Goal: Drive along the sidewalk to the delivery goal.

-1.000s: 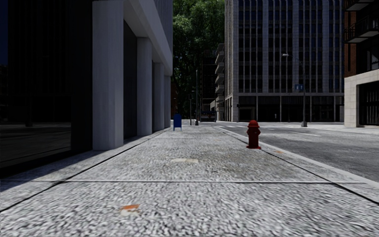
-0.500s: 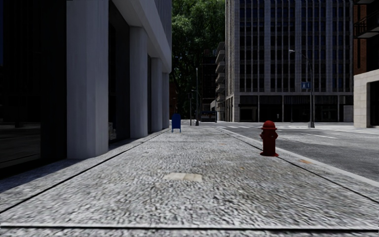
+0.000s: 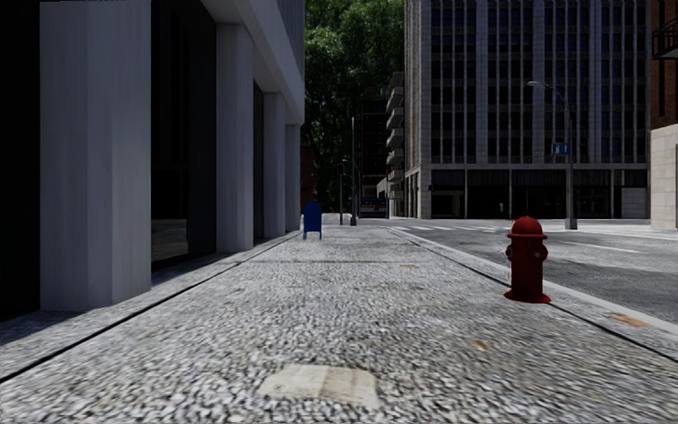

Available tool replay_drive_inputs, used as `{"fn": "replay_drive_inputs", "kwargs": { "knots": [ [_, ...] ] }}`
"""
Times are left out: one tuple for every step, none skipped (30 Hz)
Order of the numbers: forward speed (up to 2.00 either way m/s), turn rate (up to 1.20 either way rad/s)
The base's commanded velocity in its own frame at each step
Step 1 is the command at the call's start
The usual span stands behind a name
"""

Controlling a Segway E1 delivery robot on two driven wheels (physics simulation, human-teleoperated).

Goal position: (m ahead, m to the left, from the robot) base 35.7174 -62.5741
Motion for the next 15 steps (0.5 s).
{"fn": "replay_drive_inputs", "kwargs": {
  "knots": [
    [2.00,0.00],
    [2.00,0.00],
    [2.00,0.00],
    [2.00,0.00],
    [2.00,0.00],
    [2.00,0.00],
    [2.00,0.00],
    [2.00,0.00],
    [2.00,0.00],
    [2.00,0.00],
    [2.00,0.00],
    [2.00,0.00],
    [2.00,0.00],
    [2.00,0.00],
    [2.00,0.00]
  ]
}}
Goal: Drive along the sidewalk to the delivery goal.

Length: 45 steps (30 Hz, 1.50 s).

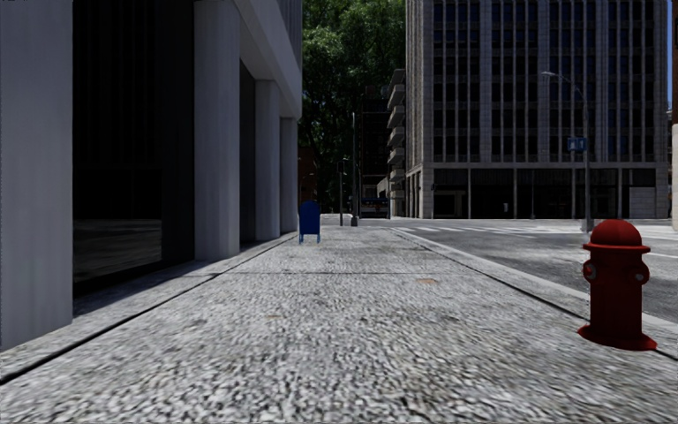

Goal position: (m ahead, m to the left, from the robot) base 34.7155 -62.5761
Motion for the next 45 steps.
{"fn": "replay_drive_inputs", "kwargs": {
  "knots": [
    [2.00,0.00],
    [2.00,0.00],
    [2.00,-0.02],
    [2.00,-0.04],
    [2.00,-0.04],
    [2.00,-0.04],
    [2.00,-0.05],
    [2.00,-0.05],
    [2.00,-0.05],
    [2.00,-0.05],
    [2.00,-0.05],
    [2.00,-0.05],
    [2.00,-0.06],
    [2.00,-0.06],
    [2.00,-0.08],
    [2.00,-0.08],
    [2.00,-0.10],
    [2.00,-0.11],
    [2.00,-0.11],
    [2.00,-0.11],
    [2.00,-0.11],
    [2.00,-0.11],
    [2.00,-0.11],
    [2.00,-0.12],
    [2.00,-0.12],
    [2.00,-0.22],
    [2.00,-0.28],
    [2.00,-0.30],
    [2.00,-0.30],
    [2.00,-0.30],
    [2.00,-0.30],
    [2.00,-0.30],
    [2.00,-0.30],
    [2.00,-0.30],
    [2.00,-0.30],
    [2.00,-0.30],
    [2.00,-0.30],
    [2.00,-0.30],
    [2.00,-0.30],
    [2.00,-0.16],
    [2.00,0.00],
    [2.00,0.00],
    [2.00,0.00],
    [2.00,0.00],
    [2.00,0.00]
  ]
}}
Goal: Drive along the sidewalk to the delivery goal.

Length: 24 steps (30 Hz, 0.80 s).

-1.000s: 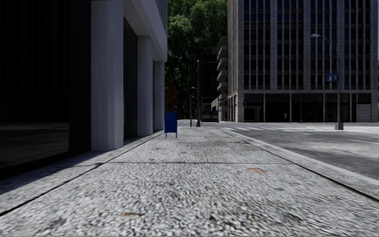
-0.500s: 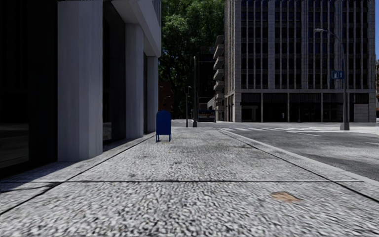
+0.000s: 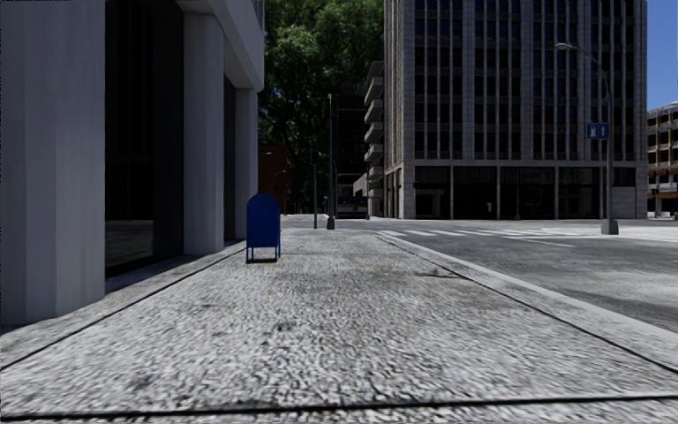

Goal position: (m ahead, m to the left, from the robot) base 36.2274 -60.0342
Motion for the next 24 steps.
{"fn": "replay_drive_inputs", "kwargs": {
  "knots": [
    [2.00,0.00],
    [2.00,0.00],
    [2.00,0.00],
    [2.00,0.00],
    [2.00,0.00],
    [2.00,0.00],
    [2.00,0.00],
    [2.00,0.00],
    [2.00,0.00],
    [2.00,0.00],
    [2.00,0.00],
    [2.00,0.00],
    [2.00,0.00],
    [2.00,0.00],
    [2.00,0.00],
    [2.00,0.00],
    [2.00,0.00],
    [2.00,0.00],
    [2.00,0.00],
    [2.00,0.00],
    [2.00,0.00],
    [2.00,0.00],
    [2.00,0.00],
    [2.00,0.00]
  ]
}}
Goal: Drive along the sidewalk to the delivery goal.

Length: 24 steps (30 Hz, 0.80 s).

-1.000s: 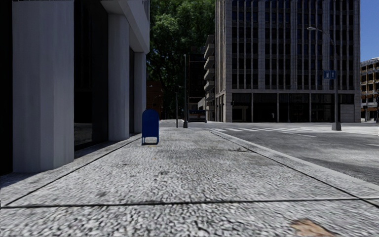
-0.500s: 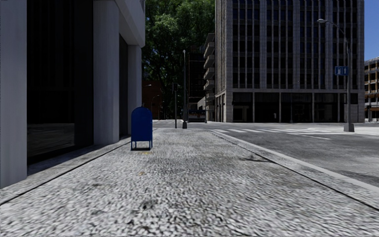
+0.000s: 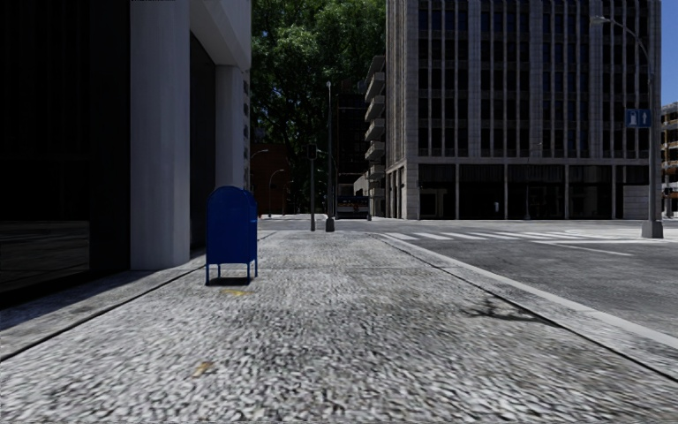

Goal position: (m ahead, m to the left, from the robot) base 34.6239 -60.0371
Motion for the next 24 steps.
{"fn": "replay_drive_inputs", "kwargs": {
  "knots": [
    [2.00,0.00],
    [2.00,0.00],
    [2.00,0.00],
    [2.00,0.00],
    [2.00,0.00],
    [2.00,0.00],
    [2.00,0.00],
    [2.00,0.00],
    [2.00,0.00],
    [2.00,0.00],
    [2.00,0.00],
    [2.00,0.00],
    [2.00,0.00],
    [2.00,0.00],
    [2.00,0.00],
    [2.00,0.00],
    [2.00,0.00],
    [2.00,0.00],
    [2.00,0.00],
    [2.00,0.00],
    [2.00,0.00],
    [2.00,0.00],
    [2.00,0.00],
    [2.00,0.00]
  ]
}}
